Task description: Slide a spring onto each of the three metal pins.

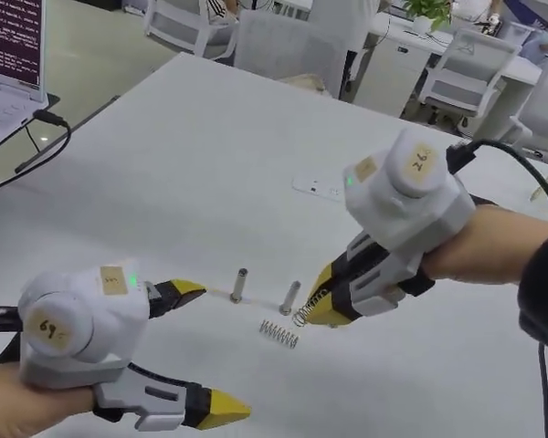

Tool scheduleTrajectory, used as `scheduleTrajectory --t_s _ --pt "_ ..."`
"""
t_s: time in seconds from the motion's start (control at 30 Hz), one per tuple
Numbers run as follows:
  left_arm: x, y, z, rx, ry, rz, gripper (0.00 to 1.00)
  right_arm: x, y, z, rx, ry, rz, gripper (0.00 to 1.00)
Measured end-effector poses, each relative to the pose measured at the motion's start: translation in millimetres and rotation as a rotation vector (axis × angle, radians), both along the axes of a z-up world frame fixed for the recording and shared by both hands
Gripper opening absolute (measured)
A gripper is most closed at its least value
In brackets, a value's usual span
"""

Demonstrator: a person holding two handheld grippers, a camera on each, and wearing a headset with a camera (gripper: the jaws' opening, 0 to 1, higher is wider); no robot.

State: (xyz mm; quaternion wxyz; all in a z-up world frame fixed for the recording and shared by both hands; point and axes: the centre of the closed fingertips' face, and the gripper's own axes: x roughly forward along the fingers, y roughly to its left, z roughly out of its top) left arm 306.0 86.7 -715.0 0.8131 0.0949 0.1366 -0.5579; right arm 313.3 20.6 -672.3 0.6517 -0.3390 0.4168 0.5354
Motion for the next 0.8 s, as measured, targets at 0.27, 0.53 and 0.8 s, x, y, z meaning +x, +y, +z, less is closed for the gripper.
scheduleTrajectory --t_s 0.27,0.53,0.8 --pt "6.9 22.4 -13.2 0.033 0.0 0.052 0.82 25.7 -14.4 2.3 -0.035 -0.019 -0.023 0.08" --pt "15.2 35.2 -14.1 0.047 -0.019 0.09 0.81 45.0 -18.1 -2.8 -0.07 -0.027 -0.032 0.08" --pt "20.3 42.7 -14.1 0.061 -0.031 0.111 0.81 60.0 -19.2 -16.4 -0.098 -0.012 -0.038 0.08"
